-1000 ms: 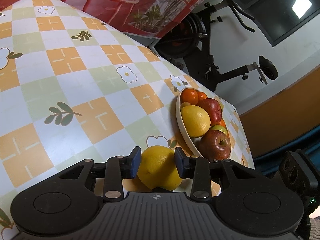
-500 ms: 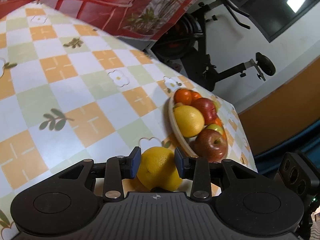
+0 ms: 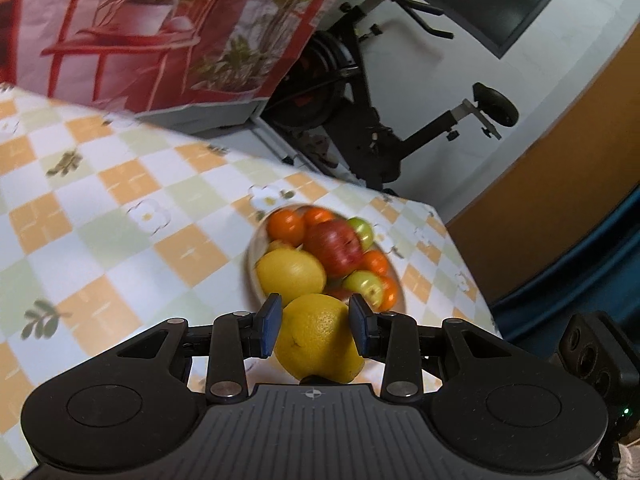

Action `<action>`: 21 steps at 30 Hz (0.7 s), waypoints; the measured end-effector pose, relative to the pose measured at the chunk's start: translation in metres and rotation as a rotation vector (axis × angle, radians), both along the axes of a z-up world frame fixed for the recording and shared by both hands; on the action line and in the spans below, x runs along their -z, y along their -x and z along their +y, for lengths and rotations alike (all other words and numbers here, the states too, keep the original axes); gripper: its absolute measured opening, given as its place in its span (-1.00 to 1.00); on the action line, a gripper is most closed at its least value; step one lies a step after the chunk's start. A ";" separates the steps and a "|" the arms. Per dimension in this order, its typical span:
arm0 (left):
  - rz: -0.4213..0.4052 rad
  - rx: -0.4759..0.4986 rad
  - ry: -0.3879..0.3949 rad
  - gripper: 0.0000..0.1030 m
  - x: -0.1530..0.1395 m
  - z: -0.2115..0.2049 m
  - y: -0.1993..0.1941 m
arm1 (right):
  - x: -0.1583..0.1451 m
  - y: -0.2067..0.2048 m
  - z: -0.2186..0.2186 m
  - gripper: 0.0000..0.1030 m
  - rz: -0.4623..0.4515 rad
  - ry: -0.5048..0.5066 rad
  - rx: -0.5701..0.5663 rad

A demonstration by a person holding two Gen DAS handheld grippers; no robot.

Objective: Organize fruits
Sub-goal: 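Carry the yellow lemon over the plate with the left gripper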

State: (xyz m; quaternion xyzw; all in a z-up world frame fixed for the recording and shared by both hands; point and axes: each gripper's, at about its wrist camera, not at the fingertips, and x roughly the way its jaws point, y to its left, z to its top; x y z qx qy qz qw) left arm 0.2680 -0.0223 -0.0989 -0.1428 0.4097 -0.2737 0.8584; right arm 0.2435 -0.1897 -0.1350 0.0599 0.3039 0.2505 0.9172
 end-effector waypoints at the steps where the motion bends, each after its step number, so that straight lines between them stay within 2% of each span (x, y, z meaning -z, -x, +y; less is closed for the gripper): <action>1: -0.009 0.008 -0.007 -0.25 -0.004 -0.006 -0.002 | -0.003 0.000 -0.006 -0.06 -0.007 -0.009 0.008; 6: -0.059 0.059 -0.045 -0.29 -0.022 -0.040 -0.012 | -0.017 -0.004 -0.034 -0.06 -0.047 -0.011 0.039; 11: -0.069 0.110 -0.058 -0.29 -0.025 -0.077 -0.028 | -0.025 -0.013 -0.068 -0.06 -0.064 0.025 0.074; 21: -0.047 0.184 -0.154 -0.29 -0.008 -0.140 -0.063 | -0.004 -0.047 -0.118 -0.06 -0.013 0.078 0.113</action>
